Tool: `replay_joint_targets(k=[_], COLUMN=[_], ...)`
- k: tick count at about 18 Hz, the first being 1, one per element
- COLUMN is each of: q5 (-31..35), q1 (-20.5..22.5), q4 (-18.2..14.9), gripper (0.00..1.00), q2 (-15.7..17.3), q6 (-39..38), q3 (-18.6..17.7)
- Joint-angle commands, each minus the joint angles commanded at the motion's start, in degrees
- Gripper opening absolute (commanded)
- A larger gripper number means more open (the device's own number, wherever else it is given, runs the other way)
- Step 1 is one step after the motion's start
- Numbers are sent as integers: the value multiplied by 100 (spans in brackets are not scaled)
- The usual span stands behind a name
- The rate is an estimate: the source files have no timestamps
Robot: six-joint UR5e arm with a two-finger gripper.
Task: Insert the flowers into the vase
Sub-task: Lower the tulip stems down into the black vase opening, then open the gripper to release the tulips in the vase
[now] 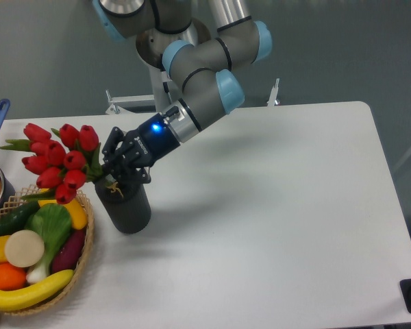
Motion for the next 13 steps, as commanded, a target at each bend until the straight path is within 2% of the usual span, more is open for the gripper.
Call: replay_joint_targets(k=[1,2,3,4,13], q5=[0,0,0,0,0], q1=[35,79,123,158,439], q4=[0,0,0,9,-18], gripper=[55,62,77,98,100], q2=[26,70,123,176,544], q6=[-9,-9,-9,-9,-26], q3=[-70,-115,-158,-220,-449])
